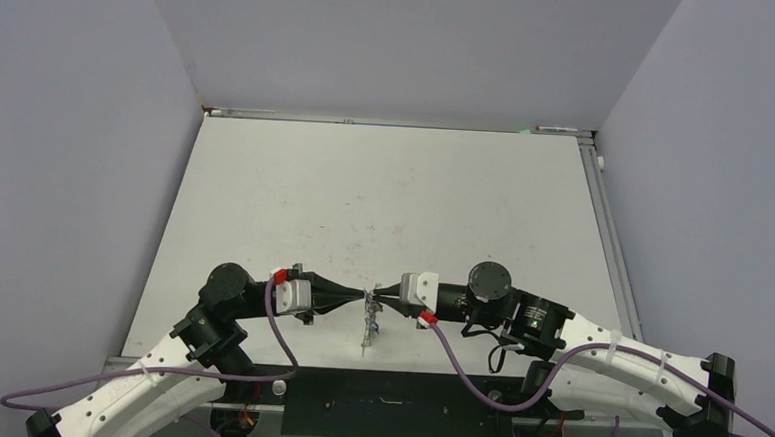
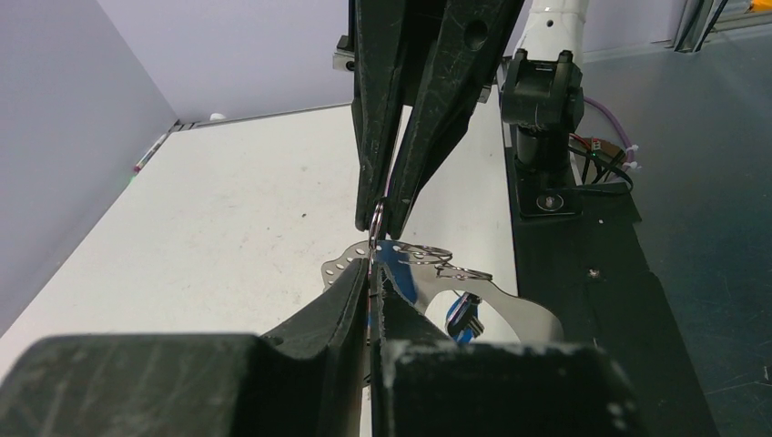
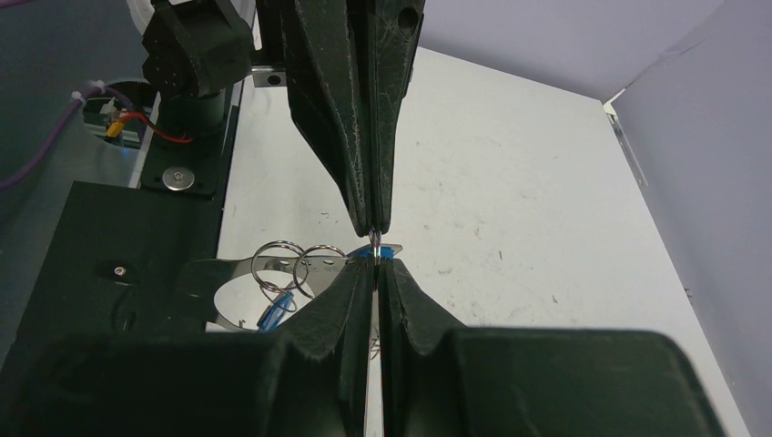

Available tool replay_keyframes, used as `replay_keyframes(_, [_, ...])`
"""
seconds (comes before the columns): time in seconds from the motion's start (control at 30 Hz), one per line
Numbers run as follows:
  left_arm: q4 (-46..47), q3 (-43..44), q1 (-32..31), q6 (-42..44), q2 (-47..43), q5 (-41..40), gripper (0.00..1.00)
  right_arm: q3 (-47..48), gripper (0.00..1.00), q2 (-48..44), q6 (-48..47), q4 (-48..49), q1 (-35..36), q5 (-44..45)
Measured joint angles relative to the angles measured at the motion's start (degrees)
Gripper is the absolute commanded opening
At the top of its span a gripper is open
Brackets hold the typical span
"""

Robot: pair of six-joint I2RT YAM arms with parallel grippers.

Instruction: Put the keys on the keyring

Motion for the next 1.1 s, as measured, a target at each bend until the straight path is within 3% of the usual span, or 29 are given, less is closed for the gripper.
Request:
replay_keyframes(0.3, [0.0, 0.0, 0.0, 0.0, 0.0, -0.2, 0.0, -0.3, 0.05, -0.7, 0.2, 0.2, 0.0, 0.0])
replay_keyframes(0.33, [0.0, 0.0, 0.0, 0.0, 0.0, -0.2, 0.07, -0.4, 0.05, -0.7, 0.2, 0.3, 0.0, 0.0])
replay_keyframes(0.4, [0.0, 0.0, 0.0, 0.1, 0.0, -0.1, 0.3, -0.4, 0.05, -0.8, 0.2, 0.3, 0.0, -0.1])
replay_keyframes(0.5, [1.0, -0.5, 0.0, -0.2, -0.4, 0.8, 0.42, -0.6, 0.05, -1.0, 0.2, 0.3, 0.0, -0.3])
replay_keyframes(0.67, [2.4, -1.3, 0.0, -1.1, -0.9, 2.4, 0.43, -0.7, 0.05, -1.0, 0.2, 0.4, 0.0, -0.8])
replay_keyframes(0.83, [3.5, -1.3, 0.0, -1.4, -0.9, 3.1, 0.35, -0.7, 0.05, -1.0, 0.4, 0.9, 0.0, -1.5])
replay_keyframes(1.1, [3.9, -1.3, 0.0, -1.6, 0.0, 3.5, 0.3, -0.7, 0.05, 0.3, 0.8, 3.8, 0.0, -3.3])
